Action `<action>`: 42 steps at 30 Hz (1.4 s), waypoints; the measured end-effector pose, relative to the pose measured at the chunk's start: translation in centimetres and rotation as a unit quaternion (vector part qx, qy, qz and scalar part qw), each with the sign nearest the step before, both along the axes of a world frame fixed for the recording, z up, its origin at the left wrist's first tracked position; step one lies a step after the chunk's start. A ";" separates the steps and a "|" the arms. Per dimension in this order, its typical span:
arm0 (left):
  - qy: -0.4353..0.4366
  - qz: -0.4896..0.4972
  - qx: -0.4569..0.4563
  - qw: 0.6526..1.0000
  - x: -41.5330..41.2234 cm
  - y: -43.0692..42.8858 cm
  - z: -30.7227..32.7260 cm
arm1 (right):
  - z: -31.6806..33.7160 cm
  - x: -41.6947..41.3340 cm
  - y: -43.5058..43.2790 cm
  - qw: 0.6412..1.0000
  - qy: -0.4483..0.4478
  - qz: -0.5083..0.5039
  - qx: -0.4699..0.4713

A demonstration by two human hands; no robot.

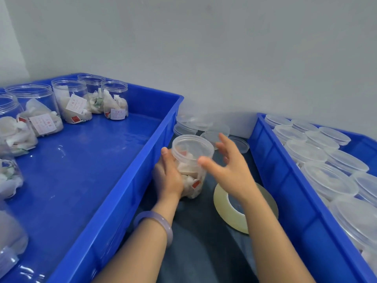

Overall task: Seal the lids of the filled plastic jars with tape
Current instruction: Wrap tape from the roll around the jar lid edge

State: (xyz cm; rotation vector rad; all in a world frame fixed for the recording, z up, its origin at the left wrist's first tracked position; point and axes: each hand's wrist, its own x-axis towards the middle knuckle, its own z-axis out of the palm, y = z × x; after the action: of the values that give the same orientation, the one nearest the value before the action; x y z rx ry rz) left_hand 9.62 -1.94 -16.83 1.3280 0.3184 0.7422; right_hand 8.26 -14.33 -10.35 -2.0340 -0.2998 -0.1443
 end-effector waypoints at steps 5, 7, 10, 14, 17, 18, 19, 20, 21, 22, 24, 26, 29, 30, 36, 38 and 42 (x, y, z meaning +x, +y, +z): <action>0.066 -0.077 0.022 0.995 -0.1 -0.1 0.0 | -1.3 -1.4 -4.1 0.951 0.108 -0.085 -0.278; 0.090 -0.071 0.069 0.991 -0.7 -0.2 -0.1 | -3.2 -2.7 -4.6 0.909 0.156 -0.028 -0.386; 0.075 0.037 0.125 0.989 -2.7 -0.2 0.1 | -4.4 -3.8 -5.1 0.897 0.134 0.007 -0.422; 0.034 -0.057 0.221 0.973 -5.8 -1.2 0.5 | -3.9 -4.0 -5.9 0.915 0.134 0.028 -0.380; 0.108 -0.208 0.284 0.930 -6.8 -2.4 0.1 | -4.1 -4.2 -5.9 0.930 0.105 0.021 -0.352; 0.129 -0.235 0.294 0.918 -6.8 -2.6 0.0 | -4.0 -4.4 -5.8 0.940 0.089 0.009 -0.328; 0.141 -0.253 0.287 0.913 -6.6 -2.7 -0.2 | -3.9 -4.5 -5.7 0.952 0.068 -0.008 -0.299; 0.147 -0.265 0.268 0.915 -6.6 -2.7 -0.2 | -3.9 -4.4 -5.7 0.963 0.041 -0.024 -0.266; 0.144 -0.271 0.245 0.920 -6.6 -2.7 0.0 | -3.7 -4.4 -5.6 0.972 0.018 -0.036 -0.232; 0.139 -0.275 0.222 0.925 -6.6 -2.7 0.2 | -3.6 -4.5 -5.6 0.979 -0.001 -0.041 -0.201; 0.111 -0.280 0.186 0.935 -6.6 -2.8 0.3 | -3.4 -4.8 -5.2 0.985 -0.021 -0.038 -0.167; 0.080 -0.278 0.170 0.942 -6.8 -2.9 0.6 | -3.3 -5.1 -4.9 0.987 -0.034 -0.042 -0.149; 0.047 -0.233 0.130 0.963 -6.6 -2.4 1.0 | -3.7 -5.0 -4.5 0.991 -0.041 -0.049 -0.119; 0.039 -0.223 0.121 0.967 -6.6 -2.2 1.0 | -3.9 -4.9 -4.5 0.991 -0.040 -0.046 -0.120; 0.062 -0.225 0.116 0.965 -6.4 -2.2 0.7 | -4.7 -4.8 -4.3 0.987 -0.066 -0.034 -0.140; 0.068 -0.224 0.117 0.965 -6.3 -2.1 0.6 | -4.9 -4.7 -4.3 0.987 -0.071 -0.034 -0.137; 0.053 -0.202 0.177 0.962 -6.3 -2.1 0.3 | -5.1 -4.6 -4.2 0.985 -0.084 -0.035 -0.145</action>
State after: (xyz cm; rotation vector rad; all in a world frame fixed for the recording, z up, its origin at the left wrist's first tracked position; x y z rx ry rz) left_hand 3.30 -4.01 -16.53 1.7089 -0.0089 0.3915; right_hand 3.62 -18.53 -15.44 -2.3279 -0.3727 -0.3330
